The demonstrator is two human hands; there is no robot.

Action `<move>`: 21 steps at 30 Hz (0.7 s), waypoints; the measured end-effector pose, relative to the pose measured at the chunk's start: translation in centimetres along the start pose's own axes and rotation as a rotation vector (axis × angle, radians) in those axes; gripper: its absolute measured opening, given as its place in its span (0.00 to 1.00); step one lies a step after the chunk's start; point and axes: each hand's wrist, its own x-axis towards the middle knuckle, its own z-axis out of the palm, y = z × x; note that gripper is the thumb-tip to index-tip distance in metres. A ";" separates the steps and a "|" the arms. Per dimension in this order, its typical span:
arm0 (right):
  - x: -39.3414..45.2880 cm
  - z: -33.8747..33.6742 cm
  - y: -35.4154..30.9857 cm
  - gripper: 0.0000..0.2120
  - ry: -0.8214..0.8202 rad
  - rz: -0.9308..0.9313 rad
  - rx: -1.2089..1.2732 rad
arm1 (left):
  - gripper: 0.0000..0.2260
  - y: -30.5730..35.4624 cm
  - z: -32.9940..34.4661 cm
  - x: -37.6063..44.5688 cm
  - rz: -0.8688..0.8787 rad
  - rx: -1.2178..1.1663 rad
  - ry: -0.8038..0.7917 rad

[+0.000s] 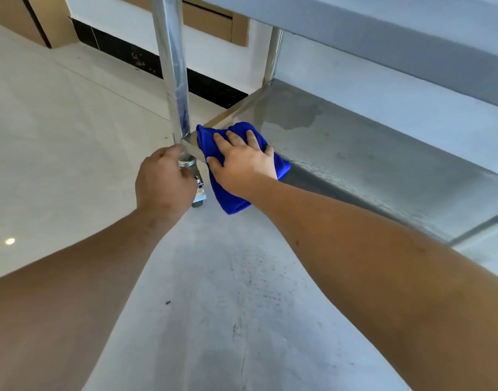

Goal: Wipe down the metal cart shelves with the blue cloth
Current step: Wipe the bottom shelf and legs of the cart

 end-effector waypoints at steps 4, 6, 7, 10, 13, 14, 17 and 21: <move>-2.6 -0.5 2.3 0.28 0.027 0.013 0.006 | 0.19 3.9 1.2 0.7 0.067 -0.038 -0.061; -3.9 -0.8 3.5 0.28 0.038 0.016 0.007 | 0.19 5.6 1.7 0.6 0.081 -0.024 -0.090; -4.6 -0.9 4.2 0.28 0.040 0.018 0.007 | 0.19 6.2 1.9 0.5 0.093 -0.013 -0.095; -6.3 -1.2 5.9 0.29 0.032 0.032 0.010 | 0.18 7.7 2.3 0.4 0.111 0.033 -0.134; -8.1 -1.7 7.3 0.29 0.028 0.034 0.001 | 0.19 8.8 2.8 0.3 0.115 0.073 -0.170; -8.8 -1.8 7.7 0.29 0.025 0.037 -0.001 | 0.19 9.2 3.0 0.0 0.125 0.078 -0.177; -11.1 -2.0 9.4 0.29 0.037 0.061 0.003 | 0.19 10.8 3.8 -0.8 0.167 0.086 -0.189; -14.7 -1.6 11.6 0.30 0.044 0.076 -0.016 | 0.18 12.8 5.0 -1.7 0.214 0.068 -0.212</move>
